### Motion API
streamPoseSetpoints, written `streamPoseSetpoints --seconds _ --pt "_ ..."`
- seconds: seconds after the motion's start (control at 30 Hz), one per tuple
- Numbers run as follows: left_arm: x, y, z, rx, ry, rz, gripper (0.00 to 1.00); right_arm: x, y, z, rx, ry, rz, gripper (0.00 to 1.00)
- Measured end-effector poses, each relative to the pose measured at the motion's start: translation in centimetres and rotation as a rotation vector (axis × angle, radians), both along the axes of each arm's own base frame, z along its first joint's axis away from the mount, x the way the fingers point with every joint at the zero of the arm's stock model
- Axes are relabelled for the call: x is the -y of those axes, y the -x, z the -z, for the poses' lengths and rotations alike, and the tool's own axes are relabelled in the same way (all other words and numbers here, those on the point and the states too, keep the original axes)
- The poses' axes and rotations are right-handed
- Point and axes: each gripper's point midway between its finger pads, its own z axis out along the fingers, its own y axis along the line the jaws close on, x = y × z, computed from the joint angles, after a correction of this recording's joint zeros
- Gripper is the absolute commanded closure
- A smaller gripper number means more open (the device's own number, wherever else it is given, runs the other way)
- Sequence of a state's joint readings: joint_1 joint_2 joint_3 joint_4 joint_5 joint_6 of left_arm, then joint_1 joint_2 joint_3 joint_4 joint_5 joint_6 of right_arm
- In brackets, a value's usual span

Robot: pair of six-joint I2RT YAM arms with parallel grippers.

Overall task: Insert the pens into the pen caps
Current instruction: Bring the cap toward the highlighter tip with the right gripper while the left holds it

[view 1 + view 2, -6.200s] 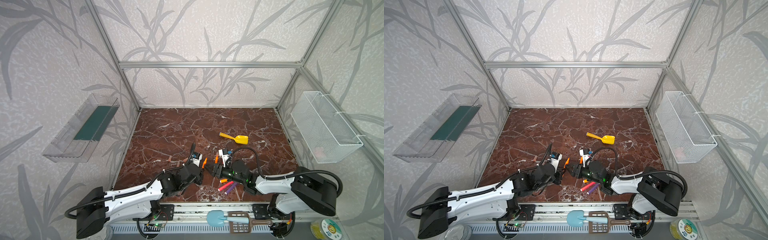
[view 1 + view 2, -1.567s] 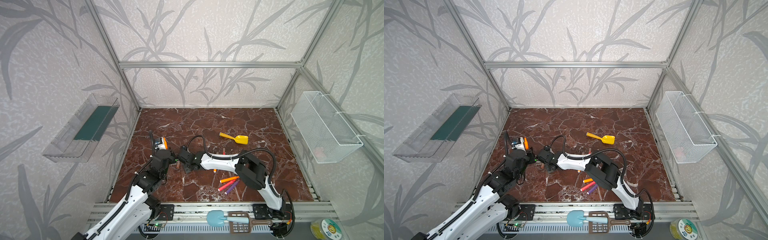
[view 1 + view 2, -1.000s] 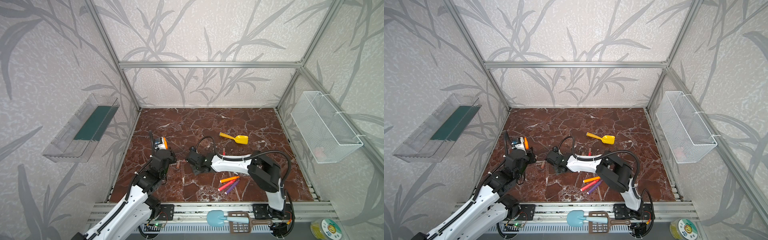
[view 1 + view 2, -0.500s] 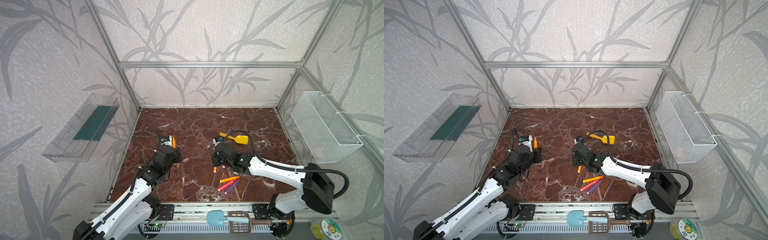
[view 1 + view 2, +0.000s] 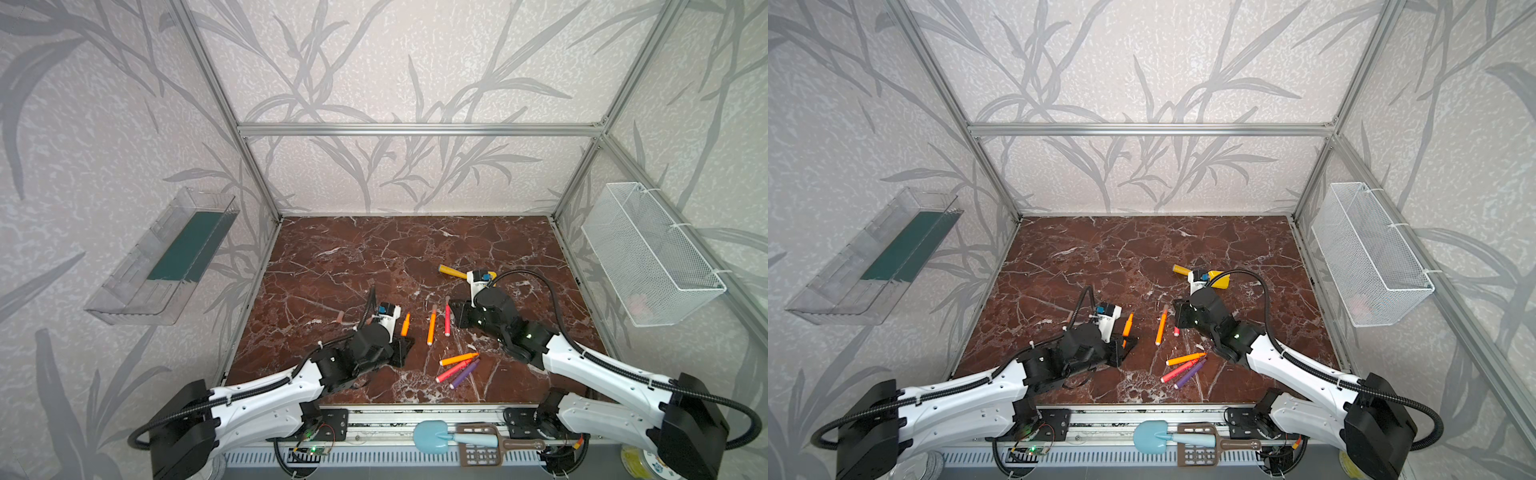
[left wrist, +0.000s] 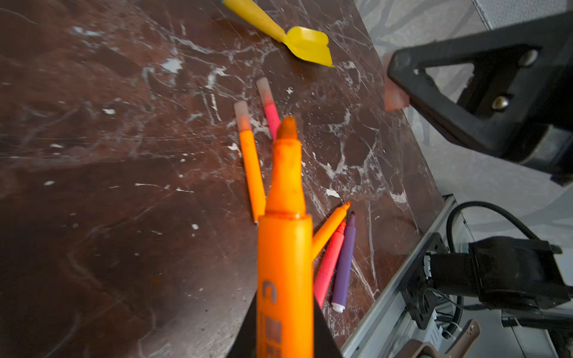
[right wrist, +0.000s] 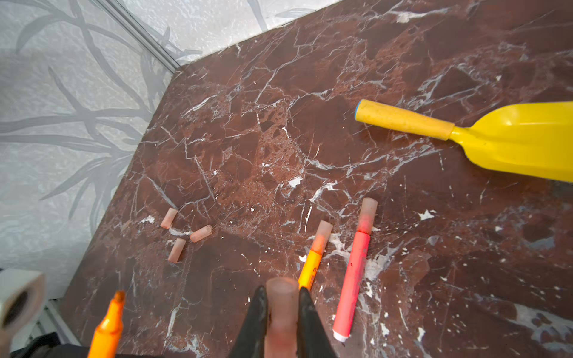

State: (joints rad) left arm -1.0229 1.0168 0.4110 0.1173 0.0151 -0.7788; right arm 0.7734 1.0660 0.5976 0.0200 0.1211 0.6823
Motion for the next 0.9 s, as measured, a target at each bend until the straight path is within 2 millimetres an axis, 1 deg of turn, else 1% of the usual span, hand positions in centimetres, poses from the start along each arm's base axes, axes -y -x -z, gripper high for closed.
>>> streamPoseSetpoints --seconds 0.13,0.23,0.37,0.47,0.6,0.73,0.9 --pt "3.2 1.9 1.3 -0.008 -0.048 0.103 1.00 0.6 0.7 -0.8 0.023 -0.070 0.011 0.92" --pt "5.7 2.8 1.3 0.005 -0.064 0.169 1.00 1.2 1.3 -1.8 0.051 -0.140 0.025 0.92" --pt "8.7 3.7 0.9 0.027 -0.060 0.230 1.00 2.3 2.0 -2.3 0.066 -0.218 0.052 0.92" --pt "9.8 4.1 1.2 0.033 -0.056 0.253 1.00 2.9 2.5 -2.4 0.070 -0.274 0.070 0.92" --pt "10.4 4.3 1.9 0.028 -0.054 0.267 1.00 3.2 2.9 -2.6 0.073 -0.340 0.081 0.92" --pt "11.1 4.5 1.7 0.033 -0.026 0.282 1.00 2.9 3.1 -2.6 0.067 -0.400 0.073 0.93" --pt "11.5 4.5 1.4 0.042 -0.003 0.285 1.00 2.6 3.4 -2.2 0.041 -0.438 0.063 0.95"
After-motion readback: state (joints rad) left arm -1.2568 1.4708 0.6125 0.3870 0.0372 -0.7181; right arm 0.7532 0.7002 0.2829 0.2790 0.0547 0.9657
